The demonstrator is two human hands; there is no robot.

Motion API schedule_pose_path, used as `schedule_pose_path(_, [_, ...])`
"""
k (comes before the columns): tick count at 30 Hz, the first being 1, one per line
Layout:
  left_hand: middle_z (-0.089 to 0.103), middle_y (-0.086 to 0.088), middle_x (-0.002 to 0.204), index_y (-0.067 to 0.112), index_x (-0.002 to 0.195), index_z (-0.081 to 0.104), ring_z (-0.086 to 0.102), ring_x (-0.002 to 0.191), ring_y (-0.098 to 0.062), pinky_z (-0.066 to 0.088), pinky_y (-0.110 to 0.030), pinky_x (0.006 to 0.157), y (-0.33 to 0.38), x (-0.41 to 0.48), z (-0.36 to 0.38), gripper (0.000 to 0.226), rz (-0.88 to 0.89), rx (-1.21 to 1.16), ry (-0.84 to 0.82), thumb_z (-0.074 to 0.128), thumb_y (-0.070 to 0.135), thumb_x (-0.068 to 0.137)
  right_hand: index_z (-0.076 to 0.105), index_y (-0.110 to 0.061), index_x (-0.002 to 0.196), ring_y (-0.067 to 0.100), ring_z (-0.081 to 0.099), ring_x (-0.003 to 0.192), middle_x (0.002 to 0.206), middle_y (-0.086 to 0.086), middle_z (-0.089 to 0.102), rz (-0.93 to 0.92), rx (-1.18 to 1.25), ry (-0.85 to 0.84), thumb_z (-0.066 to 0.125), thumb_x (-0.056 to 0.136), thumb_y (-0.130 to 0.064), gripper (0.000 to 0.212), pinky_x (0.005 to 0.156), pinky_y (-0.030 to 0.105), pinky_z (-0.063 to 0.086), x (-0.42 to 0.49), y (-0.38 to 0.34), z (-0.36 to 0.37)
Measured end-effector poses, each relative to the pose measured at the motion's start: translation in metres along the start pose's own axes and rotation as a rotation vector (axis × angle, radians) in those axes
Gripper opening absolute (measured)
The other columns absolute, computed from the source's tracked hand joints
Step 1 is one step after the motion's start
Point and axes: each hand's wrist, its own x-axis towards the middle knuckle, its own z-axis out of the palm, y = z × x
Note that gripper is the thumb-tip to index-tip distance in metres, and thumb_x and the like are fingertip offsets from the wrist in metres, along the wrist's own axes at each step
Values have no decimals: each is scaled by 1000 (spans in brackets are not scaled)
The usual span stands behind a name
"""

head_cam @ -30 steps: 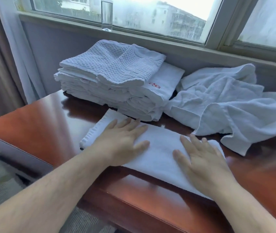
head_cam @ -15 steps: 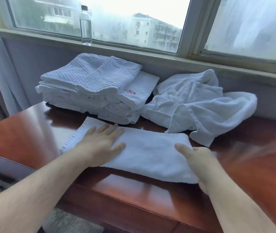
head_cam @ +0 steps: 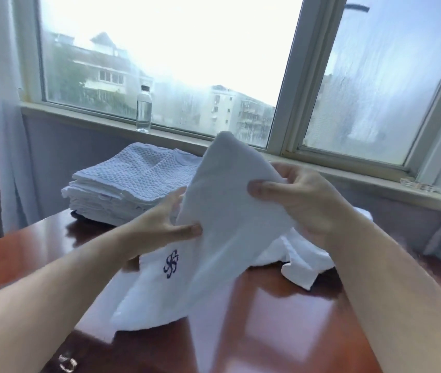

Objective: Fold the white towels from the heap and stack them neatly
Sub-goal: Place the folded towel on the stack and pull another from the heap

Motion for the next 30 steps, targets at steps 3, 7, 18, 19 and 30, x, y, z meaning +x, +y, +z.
schedule_pose_path(3, [55,-5,145,25,151,36,55,131,-22,52,-34,99,34,14,-9,94,107,-228,-139,85,44,73,70,1,115,33,71,90,109,24,72,-28,115,-19,80,74,-12,44,80,41,60,25,-24,-11])
schedule_pose_path(7, [68,-12,127,18,126,68,65,117,-29,55,-33,89,52,29,-4,53,81,-332,-214,81,42,80,71,-6,117,30,74,90,108,19,74,-42,141,-34,83,68,-12,50,76,37,60,55,-41,-23])
schedule_pose_path(18, [77,-10,99,22,97,76,75,89,-31,62,-44,78,40,59,34,35,-17,-404,219,74,52,78,65,-12,131,33,67,115,125,17,69,223,586,66,71,82,-53,65,90,43,59,40,80,-4])
schedule_pose_path(19, [77,-9,96,23,95,76,75,87,-29,62,-42,76,36,62,33,35,-36,-374,224,73,52,78,66,-8,126,35,70,108,118,18,72,243,535,162,75,85,-38,52,86,46,60,41,92,2])
schedule_pose_path(30, [61,-6,139,30,139,54,57,130,-24,50,-31,101,-46,43,36,48,-139,-496,-448,67,16,96,78,-33,87,32,76,84,96,12,78,294,449,401,63,96,-22,21,61,37,60,74,131,-8])
